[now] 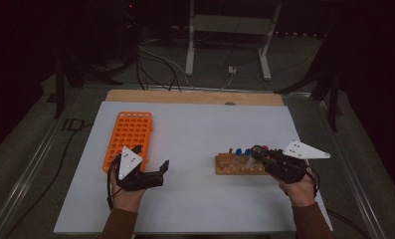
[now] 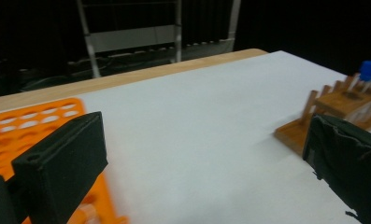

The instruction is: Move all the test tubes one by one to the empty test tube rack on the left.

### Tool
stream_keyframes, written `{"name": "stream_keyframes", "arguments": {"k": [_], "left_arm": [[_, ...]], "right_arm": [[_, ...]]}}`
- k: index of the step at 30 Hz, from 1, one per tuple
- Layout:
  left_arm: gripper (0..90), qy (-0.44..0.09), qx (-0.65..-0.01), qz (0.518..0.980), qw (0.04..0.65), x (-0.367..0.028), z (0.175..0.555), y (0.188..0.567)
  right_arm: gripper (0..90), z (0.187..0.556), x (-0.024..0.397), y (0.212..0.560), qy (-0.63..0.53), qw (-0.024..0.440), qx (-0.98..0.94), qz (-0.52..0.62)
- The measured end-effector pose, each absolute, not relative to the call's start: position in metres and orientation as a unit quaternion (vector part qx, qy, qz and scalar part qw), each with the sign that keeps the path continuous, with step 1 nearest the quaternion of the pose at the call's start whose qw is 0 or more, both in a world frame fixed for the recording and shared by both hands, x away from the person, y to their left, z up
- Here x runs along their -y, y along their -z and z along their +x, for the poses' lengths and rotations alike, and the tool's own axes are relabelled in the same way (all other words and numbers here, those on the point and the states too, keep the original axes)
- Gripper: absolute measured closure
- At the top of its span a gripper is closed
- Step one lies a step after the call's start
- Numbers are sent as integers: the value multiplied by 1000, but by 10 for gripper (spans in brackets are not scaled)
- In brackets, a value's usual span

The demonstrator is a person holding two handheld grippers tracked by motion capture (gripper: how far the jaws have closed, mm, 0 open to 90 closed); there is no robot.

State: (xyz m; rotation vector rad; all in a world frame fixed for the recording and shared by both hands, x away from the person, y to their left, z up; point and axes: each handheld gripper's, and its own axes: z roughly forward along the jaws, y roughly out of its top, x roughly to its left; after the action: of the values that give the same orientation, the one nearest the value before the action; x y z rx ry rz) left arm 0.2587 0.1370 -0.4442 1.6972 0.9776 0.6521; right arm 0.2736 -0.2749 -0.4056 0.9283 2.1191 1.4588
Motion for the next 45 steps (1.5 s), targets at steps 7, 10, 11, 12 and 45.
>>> {"name": "stream_keyframes", "arguments": {"k": [7,10,11,12,45], "left_arm": [[6,-251,-374,724,523,-97,262,440],[9,-240,-361,730,529,-78,263,440],[9,-235,-355,733,530,-73,264,440],[11,-231,-349,737,531,-66,264,440],[688,-116,-258,790,544,19,269,460]], "right_arm": [[758,273,257,410,-522,187,-768,319],[758,273,252,412,-522,182,-771,316],[758,273,250,413,-522,181,-772,315],[758,273,249,414,-523,179,-772,315],[758,270,223,426,-514,148,-793,290]]}}
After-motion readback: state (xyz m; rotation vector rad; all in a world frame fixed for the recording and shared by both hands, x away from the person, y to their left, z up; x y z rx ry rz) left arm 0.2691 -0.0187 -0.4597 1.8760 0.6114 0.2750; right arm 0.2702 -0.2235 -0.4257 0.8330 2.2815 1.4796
